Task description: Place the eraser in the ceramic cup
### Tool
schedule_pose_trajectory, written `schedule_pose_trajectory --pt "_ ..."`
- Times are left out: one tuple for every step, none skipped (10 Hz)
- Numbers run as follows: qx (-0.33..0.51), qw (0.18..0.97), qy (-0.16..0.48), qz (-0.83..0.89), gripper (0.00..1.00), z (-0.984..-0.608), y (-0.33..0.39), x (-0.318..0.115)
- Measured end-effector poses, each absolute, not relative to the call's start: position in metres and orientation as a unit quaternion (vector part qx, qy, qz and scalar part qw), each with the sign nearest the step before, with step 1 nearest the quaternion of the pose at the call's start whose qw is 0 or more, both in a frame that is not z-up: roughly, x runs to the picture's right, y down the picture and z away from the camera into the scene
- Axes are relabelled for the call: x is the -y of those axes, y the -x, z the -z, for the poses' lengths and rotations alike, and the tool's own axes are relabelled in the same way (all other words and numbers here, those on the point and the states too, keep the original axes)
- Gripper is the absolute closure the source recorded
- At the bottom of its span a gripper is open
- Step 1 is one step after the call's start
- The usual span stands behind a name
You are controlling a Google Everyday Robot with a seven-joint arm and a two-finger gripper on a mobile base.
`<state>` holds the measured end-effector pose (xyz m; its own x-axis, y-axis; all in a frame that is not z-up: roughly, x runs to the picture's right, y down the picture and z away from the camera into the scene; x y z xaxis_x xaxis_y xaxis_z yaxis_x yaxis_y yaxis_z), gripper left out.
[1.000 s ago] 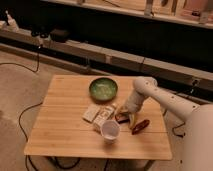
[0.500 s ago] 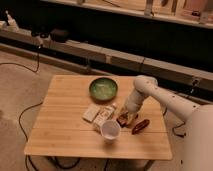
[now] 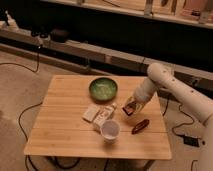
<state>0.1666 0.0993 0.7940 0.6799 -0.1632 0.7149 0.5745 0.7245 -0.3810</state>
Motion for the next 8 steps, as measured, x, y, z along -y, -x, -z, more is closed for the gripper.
schedule_pose_trajectory --pt "0.347 0.862 0.291 0.227 0.82 -0.783 -0.163 -0.085" --pt "0.355 0.857 0.28 0.247 0.82 -0.772 -0.156 -0.073" --pt "0.363 0.85 0.27 0.269 0.82 -0.761 -0.147 -0.062" --pt "0.37 0.841 0.261 0.295 0.82 -0.748 -0.135 -0.053" --pt "0.38 0.824 0.254 0.335 0.82 -0.729 -0.113 -0.047" --pt "0.385 0.809 0.254 0.365 0.82 -0.715 -0.098 -0.049" --pt "0.381 0.788 0.265 0.404 0.82 -0.699 -0.086 -0.061" --pt "0.377 0.773 0.273 0.43 0.82 -0.688 -0.079 -0.069"
